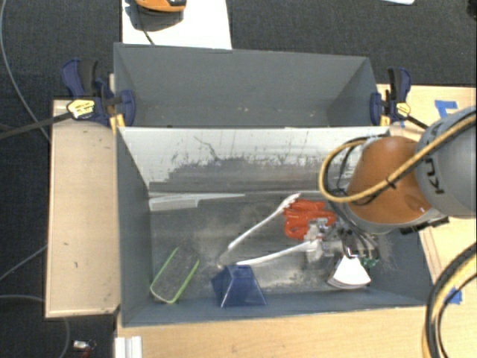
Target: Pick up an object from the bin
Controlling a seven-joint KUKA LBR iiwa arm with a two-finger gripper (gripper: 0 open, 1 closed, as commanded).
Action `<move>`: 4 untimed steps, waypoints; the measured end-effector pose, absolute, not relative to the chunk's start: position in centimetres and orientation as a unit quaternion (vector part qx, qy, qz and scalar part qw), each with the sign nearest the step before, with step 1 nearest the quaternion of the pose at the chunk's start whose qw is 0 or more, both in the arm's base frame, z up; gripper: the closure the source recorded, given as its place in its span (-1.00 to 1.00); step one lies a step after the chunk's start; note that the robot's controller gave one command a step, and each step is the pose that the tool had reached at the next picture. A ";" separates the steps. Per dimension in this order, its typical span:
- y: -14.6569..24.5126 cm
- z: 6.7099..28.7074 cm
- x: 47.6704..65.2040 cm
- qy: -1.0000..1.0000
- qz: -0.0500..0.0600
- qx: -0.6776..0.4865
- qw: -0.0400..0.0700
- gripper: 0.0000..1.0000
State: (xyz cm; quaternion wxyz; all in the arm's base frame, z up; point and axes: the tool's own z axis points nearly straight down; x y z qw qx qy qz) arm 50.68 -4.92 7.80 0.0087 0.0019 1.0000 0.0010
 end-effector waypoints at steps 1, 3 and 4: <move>-6.4 7.4 51.5 0.987 -0.001 -0.157 0.012 1.00; -7.1 20.4 52.2 0.960 -0.001 -0.280 0.008 1.00; -7.1 22.3 52.8 0.956 -0.004 -0.294 0.014 1.00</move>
Offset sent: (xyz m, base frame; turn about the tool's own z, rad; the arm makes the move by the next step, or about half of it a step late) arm 0.0211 0.0051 0.2331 -0.5293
